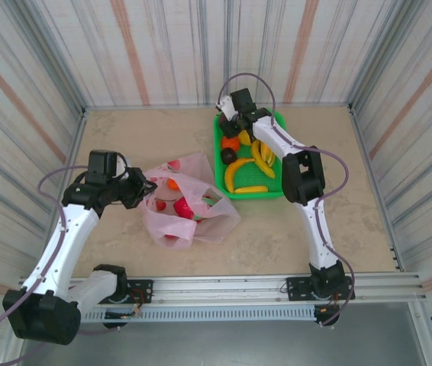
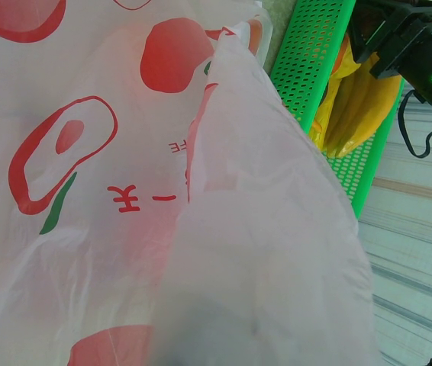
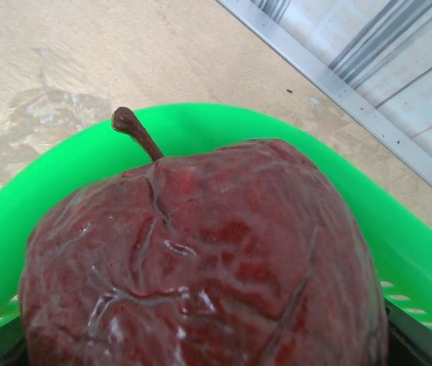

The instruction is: Place the fake fruits into the plastic bag and tie a complex knot

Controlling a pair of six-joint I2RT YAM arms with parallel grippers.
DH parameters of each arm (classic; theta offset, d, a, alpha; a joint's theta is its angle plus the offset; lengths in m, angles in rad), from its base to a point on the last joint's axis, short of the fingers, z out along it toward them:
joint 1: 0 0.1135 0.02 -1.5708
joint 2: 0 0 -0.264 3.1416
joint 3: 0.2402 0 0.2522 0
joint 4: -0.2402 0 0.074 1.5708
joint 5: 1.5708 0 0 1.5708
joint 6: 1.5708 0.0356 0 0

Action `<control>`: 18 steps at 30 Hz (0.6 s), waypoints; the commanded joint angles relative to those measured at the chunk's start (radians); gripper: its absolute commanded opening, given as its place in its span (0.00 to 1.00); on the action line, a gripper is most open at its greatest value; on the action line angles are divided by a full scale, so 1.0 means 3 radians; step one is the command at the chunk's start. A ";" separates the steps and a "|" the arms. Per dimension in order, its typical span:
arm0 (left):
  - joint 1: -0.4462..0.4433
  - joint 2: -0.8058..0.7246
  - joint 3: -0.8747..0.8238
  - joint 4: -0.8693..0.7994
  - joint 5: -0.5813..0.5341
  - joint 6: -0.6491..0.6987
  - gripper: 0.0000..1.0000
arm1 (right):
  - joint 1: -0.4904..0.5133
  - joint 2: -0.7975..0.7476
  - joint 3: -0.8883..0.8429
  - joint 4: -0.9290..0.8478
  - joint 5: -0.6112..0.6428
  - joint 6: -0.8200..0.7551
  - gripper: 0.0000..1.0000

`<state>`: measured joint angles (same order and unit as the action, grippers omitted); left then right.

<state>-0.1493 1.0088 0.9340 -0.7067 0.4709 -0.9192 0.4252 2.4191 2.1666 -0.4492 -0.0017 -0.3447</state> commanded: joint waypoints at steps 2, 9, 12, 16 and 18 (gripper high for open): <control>0.0033 -0.0048 0.0042 -0.0068 -0.0006 0.0063 0.00 | 0.0016 -0.0338 -0.0114 0.0039 -0.0006 0.0070 0.61; 0.0033 -0.0026 0.0020 -0.0043 0.0004 0.0048 0.00 | 0.0046 -0.0883 -0.0690 0.0349 0.0053 0.0144 0.61; 0.0032 -0.0024 0.0016 -0.0033 0.0009 0.0038 0.00 | 0.0073 -0.1186 -0.0998 0.0446 0.0062 0.0152 0.61; 0.0033 -0.0021 0.0012 -0.0027 0.0010 0.0037 0.00 | 0.0124 -0.1620 -0.1418 0.0505 0.0078 0.0156 0.60; 0.0032 -0.0024 0.0007 -0.0027 0.0001 0.0043 0.01 | 0.0161 -0.1877 -0.1633 0.0507 0.0031 0.0172 0.60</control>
<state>-0.1493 1.0088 0.9340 -0.7063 0.4713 -0.9195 0.4568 1.9648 1.7313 -0.3202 0.0055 -0.3218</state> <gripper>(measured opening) 0.043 0.721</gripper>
